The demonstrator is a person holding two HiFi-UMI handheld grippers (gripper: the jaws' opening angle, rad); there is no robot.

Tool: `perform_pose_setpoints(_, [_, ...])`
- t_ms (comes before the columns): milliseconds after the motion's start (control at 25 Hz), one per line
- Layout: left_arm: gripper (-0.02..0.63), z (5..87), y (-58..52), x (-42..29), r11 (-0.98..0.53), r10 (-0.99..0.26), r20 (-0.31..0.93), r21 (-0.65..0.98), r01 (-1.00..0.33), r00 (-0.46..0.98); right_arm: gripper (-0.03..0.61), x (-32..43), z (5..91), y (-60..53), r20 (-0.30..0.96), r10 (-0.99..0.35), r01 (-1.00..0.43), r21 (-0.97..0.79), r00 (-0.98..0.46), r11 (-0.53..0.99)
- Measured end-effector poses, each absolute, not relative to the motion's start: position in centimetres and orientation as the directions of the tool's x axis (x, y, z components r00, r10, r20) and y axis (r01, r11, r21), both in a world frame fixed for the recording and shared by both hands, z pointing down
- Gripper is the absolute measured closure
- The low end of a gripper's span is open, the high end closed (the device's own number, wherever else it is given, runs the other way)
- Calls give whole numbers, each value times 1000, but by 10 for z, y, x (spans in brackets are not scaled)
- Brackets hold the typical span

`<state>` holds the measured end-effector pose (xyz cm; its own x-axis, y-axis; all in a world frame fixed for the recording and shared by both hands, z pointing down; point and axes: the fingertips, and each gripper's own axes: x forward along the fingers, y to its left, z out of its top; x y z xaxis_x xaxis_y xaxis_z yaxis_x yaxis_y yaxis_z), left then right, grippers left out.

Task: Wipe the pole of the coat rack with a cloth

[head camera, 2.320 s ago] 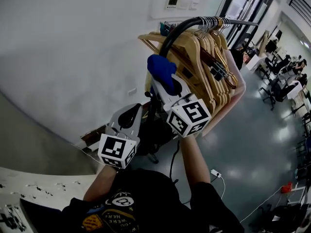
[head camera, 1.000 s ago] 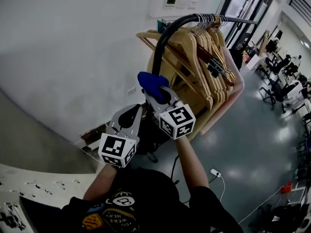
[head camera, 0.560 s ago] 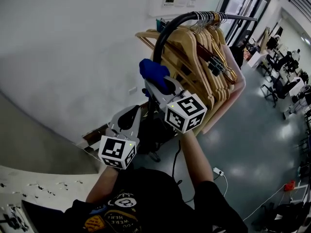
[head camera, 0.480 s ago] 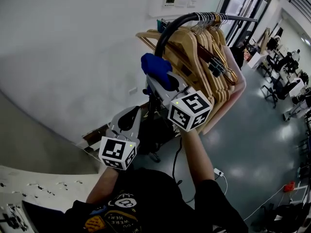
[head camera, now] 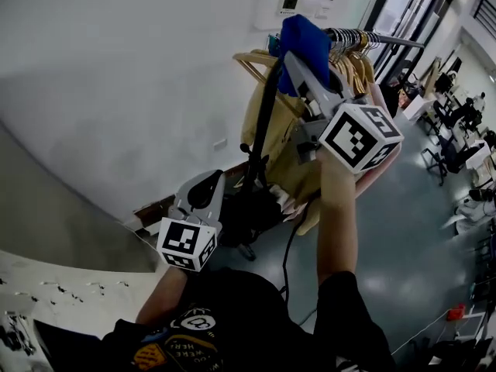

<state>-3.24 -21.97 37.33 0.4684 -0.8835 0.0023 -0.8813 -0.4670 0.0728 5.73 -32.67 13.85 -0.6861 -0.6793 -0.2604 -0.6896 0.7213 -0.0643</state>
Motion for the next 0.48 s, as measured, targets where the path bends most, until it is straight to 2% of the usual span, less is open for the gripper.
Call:
perform_pose_setpoints(200, [610,374,-222,-38,-452,-891,8,59,-890,453,499,74,125,-335,-321,-702,-723,-72,-636,687])
perform_pose_setpoints(480, [609,368,-230,-31,-471,-882,-4,48,-881,471,497,44,231,-312,-169,-704,-711,-26,-690,703])
